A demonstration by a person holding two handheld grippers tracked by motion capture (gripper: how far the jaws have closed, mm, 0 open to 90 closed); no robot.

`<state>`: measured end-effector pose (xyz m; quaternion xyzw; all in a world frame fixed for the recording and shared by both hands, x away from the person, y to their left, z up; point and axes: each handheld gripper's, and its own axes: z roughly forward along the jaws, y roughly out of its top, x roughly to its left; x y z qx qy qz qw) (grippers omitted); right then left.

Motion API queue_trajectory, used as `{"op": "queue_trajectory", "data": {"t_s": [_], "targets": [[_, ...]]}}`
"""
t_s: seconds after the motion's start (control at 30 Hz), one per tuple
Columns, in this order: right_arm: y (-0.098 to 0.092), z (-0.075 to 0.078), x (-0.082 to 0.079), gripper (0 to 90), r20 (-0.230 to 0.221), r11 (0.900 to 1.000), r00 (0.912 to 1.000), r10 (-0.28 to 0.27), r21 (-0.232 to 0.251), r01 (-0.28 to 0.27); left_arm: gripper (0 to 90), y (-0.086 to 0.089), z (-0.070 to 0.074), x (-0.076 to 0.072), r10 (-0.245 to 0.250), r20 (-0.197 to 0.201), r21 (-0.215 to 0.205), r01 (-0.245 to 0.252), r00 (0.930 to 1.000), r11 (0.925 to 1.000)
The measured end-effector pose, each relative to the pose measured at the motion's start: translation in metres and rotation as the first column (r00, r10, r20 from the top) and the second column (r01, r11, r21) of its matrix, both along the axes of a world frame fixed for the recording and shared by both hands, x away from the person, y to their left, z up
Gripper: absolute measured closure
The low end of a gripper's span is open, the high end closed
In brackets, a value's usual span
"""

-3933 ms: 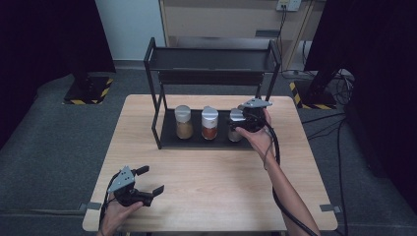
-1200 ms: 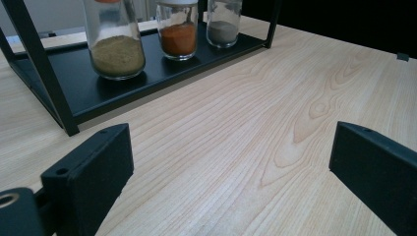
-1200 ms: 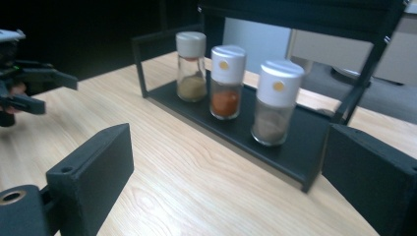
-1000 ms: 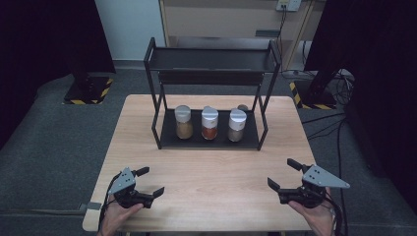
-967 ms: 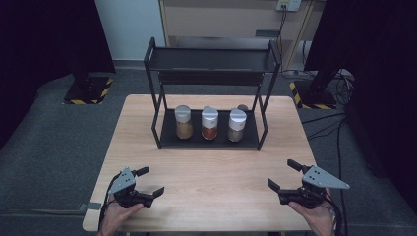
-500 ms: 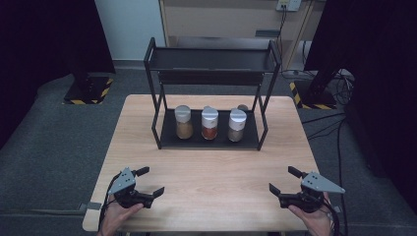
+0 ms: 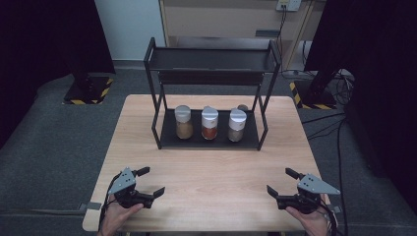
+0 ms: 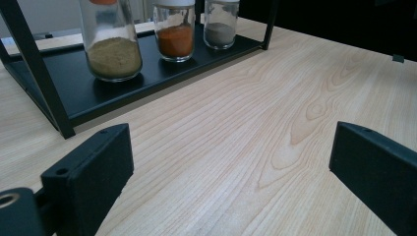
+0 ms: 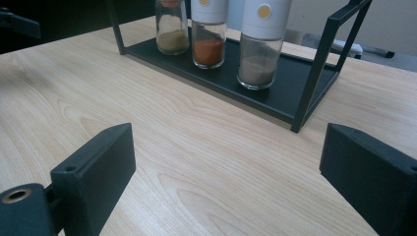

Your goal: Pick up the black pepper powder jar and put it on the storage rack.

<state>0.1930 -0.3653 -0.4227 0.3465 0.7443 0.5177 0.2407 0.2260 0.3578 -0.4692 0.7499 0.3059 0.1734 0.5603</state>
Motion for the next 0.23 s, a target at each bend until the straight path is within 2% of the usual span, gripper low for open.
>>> {"op": "queue_trajectory", "data": {"t_s": [0.23], "targets": [[-0.0018,-0.0006,0.0007,7.2,-0.012,1.0,0.9999,-0.006,0.015,0.006,2.2,0.0,-0.0001,0.0,-0.001,0.002,-0.001,0.001,1.0,1.0]]}}
